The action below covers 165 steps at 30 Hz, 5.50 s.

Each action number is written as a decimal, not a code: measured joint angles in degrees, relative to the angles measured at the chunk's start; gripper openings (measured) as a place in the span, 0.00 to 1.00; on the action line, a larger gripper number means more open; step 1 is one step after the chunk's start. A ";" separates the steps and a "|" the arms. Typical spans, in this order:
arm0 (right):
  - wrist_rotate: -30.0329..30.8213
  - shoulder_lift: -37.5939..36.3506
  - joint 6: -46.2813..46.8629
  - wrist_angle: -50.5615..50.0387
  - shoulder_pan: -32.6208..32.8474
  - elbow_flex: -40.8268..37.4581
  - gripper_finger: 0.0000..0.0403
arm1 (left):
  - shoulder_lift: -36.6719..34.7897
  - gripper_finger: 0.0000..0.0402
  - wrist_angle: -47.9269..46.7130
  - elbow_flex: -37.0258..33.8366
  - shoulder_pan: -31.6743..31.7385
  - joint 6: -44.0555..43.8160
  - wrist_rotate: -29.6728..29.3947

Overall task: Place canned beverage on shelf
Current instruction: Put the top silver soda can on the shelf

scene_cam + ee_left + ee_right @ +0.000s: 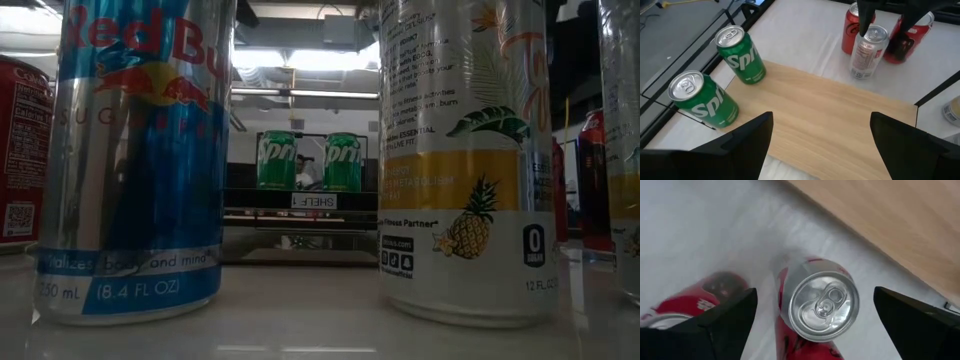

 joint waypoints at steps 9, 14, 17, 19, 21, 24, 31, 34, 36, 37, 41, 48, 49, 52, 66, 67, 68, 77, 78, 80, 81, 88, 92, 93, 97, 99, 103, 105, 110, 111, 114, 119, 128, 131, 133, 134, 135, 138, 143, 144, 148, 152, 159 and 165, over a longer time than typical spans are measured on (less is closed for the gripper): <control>-0.61 2.22 -1.16 -1.04 -2.30 -0.15 0.98 | 0.00 0.80 0.07 0.00 0.00 0.01 0.07; -1.10 3.75 -1.14 -2.06 -4.49 -0.15 0.98 | 0.00 0.80 0.38 0.00 0.00 0.01 0.17; -3.60 4.83 -1.13 -2.01 -4.98 -0.17 0.98 | 0.00 0.80 0.35 0.00 0.00 0.01 0.21; -4.56 5.23 -1.14 -1.85 -4.90 -0.20 0.98 | 0.00 0.80 0.33 0.00 0.00 0.23 0.22; -4.75 5.55 -1.14 -1.58 -4.85 -0.20 0.98 | 0.00 0.80 0.24 0.00 0.00 0.33 0.22; -5.02 5.60 -1.08 -1.29 -4.83 -0.20 0.98 | 0.00 0.80 0.08 0.00 0.00 0.38 0.23; -4.94 5.59 0.26 -0.28 -4.85 -0.20 0.84 | 0.00 0.80 0.00 0.00 0.00 0.40 0.26; -4.85 5.57 1.34 -0.34 -4.85 -0.18 0.75 | 0.01 0.80 0.00 0.00 0.00 0.41 0.26; -4.84 5.55 2.94 -0.35 -4.85 -0.17 0.72 | 0.02 0.80 0.00 0.00 0.00 0.42 0.25; -4.79 5.55 3.86 -0.28 -4.85 -0.15 0.71 | 0.02 0.80 0.00 0.00 0.00 0.42 0.24; -4.11 5.55 8.93 -0.28 -4.84 -0.15 0.73 | 0.02 0.80 0.00 0.00 0.00 0.42 0.26; -1.05 5.55 19.12 -0.50 -4.83 -0.15 0.79 | 0.02 0.80 0.00 0.00 0.00 0.43 0.26; -0.47 5.55 20.50 -0.48 -4.83 -0.15 0.79 | 0.02 0.80 0.00 0.00 0.00 0.44 0.26; 0.97 5.55 24.64 -0.27 -4.85 -0.15 0.76 | 0.02 0.80 0.00 0.00 0.00 0.45 0.24; 2.59 5.55 47.68 2.39 -4.85 -0.20 0.76 | 0.02 0.80 0.01 0.00 0.00 0.47 0.24; 2.57 5.55 49.88 2.39 -4.85 -0.20 0.76 | 0.04 0.80 0.00 0.00 0.00 0.47 0.24; 2.57 5.55 52.13 2.39 -4.85 -0.20 0.76 | 0.02 0.80 0.00 0.00 0.00 0.47 0.24; -0.06 5.55 64.36 2.10 -4.85 -0.19 0.76 | 0.03 0.80 0.00 0.00 0.00 0.47 0.24; -0.77 5.55 65.15 1.78 -4.85 -0.13 0.76 | 0.03 0.80 0.01 0.00 0.00 0.47 0.24; -1.98 5.53 66.04 0.78 -4.87 -0.07 0.77 | 0.03 0.80 0.00 0.00 0.00 0.47 0.24; -2.59 5.49 66.47 -0.03 -4.90 -0.03 0.77 | 0.02 0.80 0.00 0.00 0.00 0.47 0.24; -6.07 5.42 67.09 -4.50 -4.85 -0.07 0.77 | 0.03 0.80 0.02 0.00 0.00 0.47 0.24; -6.01 5.52 67.07 -3.75 -4.85 -0.11 0.77 | 0.04 0.80 0.00 0.00 0.00 0.47 0.24; -5.84 5.53 67.06 -3.59 -4.85 -0.13 0.77 | 0.04 0.80 0.02 0.00 0.00 0.47 0.24; -4.95 5.53 67.04 -3.01 -4.83 -0.13 0.77 | 0.04 0.80 0.02 0.00 0.00 0.44 0.26; -4.79 5.53 66.85 -3.00 -4.85 -0.17 0.77 | 0.04 0.80 0.02 0.00 0.00 0.44 0.26; -4.51 5.54 66.64 -2.97 -4.83 -0.17 0.77 | 0.04 0.80 0.02 0.00 0.00 0.47 0.26; -4.51 5.53 66.62 -2.97 -4.83 -0.17 0.77 | 0.04 0.80 0.02 0.00 0.00 0.46 0.26; -4.51 5.54 66.62 -2.99 -4.85 -0.17 0.77 | 0.03 0.80 0.04 0.00 0.00 0.44 0.26; -4.51 5.54 66.62 -3.01 -4.85 -0.17 0.77 | 0.04 0.80 0.04 0.00 0.00 0.44 0.26; -4.53 5.53 66.42 -3.13 -4.85 -0.17 0.77 | 0.04 0.80 0.04 0.00 0.00 0.44 0.26; -5.22 5.55 66.21 -3.70 -4.85 -0.17 0.77 | 0.04 0.80 0.06 0.00 0.00 0.44 0.27; -6.04 5.66 64.41 -5.83 -5.35 2.86 0.74 | 0.04 0.80 0.07 0.00 0.00 0.44 0.28; -6.29 5.66 62.85 -7.05 -6.14 4.20 0.74 | 0.04 0.80 0.07 0.00 0.00 0.44 0.26; -6.38 5.66 61.60 -7.64 -6.79 4.76 0.74 | 0.04 0.80 0.09 0.00 0.00 0.44 0.28; -6.78 5.66 60.93 -7.89 -6.87 4.83 0.75 | 0.04 0.80 0.09 0.00 0.00 0.44 0.28; -7.18 5.66 60.59 -8.31 -6.92 4.85 0.75 | 0.04 0.80 0.09 0.00 0.00 0.44 0.28; -8.03 5.66 60.37 -11.03 -7.20 4.85 0.75 | 0.04 0.80 0.11 0.00 0.00 0.44 0.28; -8.16 5.66 60.33 -14.31 -7.21 4.85 0.75 | 0.04 0.80 0.19 0.00 0.00 0.44 0.28; -8.11 5.66 60.34 -14.62 -7.21 4.85 0.75 | 0.04 0.80 0.27 0.00 0.00 0.44 0.28; -8.72 5.79 59.56 -14.84 -7.10 4.85 0.75 | 0.04 0.80 0.31 0.00 0.00 0.44 0.28; -9.54 5.92 58.75 -15.54 -7.10 4.40 0.75 | 0.04 0.80 0.33 0.00 0.00 0.44 0.28; -11.19 5.92 57.53 -15.53 -7.10 2.75 0.75 | 0.04 0.80 0.36 0.00 0.00 0.44 0.28; -9.03 5.92 57.53 -14.38 -7.10 2.73 0.76 | 0.04 0.80 0.37 0.00 0.00 0.44 0.28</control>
